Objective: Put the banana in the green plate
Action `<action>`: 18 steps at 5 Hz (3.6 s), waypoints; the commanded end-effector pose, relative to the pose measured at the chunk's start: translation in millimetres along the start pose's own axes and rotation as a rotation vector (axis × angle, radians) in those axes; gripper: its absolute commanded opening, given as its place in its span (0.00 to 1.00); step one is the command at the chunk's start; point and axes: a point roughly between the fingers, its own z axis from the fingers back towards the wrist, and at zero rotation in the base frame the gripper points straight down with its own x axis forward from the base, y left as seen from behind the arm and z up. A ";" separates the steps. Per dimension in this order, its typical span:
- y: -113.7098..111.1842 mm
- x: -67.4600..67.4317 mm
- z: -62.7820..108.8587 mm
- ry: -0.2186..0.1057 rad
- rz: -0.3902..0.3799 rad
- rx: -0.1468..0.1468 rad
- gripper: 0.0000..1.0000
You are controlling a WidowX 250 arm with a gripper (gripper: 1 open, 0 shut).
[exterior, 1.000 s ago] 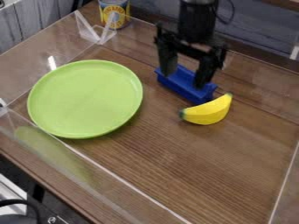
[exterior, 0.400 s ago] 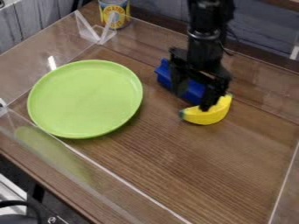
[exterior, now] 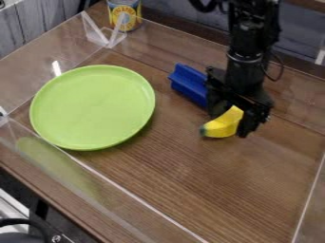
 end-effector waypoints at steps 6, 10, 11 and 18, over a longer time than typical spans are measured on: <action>-1.2 6.1 18.4 -0.072 0.042 -0.015 1.00; -1.7 10.6 4.4 -0.082 -0.019 -0.031 0.00; -2.9 5.9 12.8 -0.083 -0.039 -0.034 0.00; 8.7 -33.6 56.8 -0.102 0.276 0.046 0.00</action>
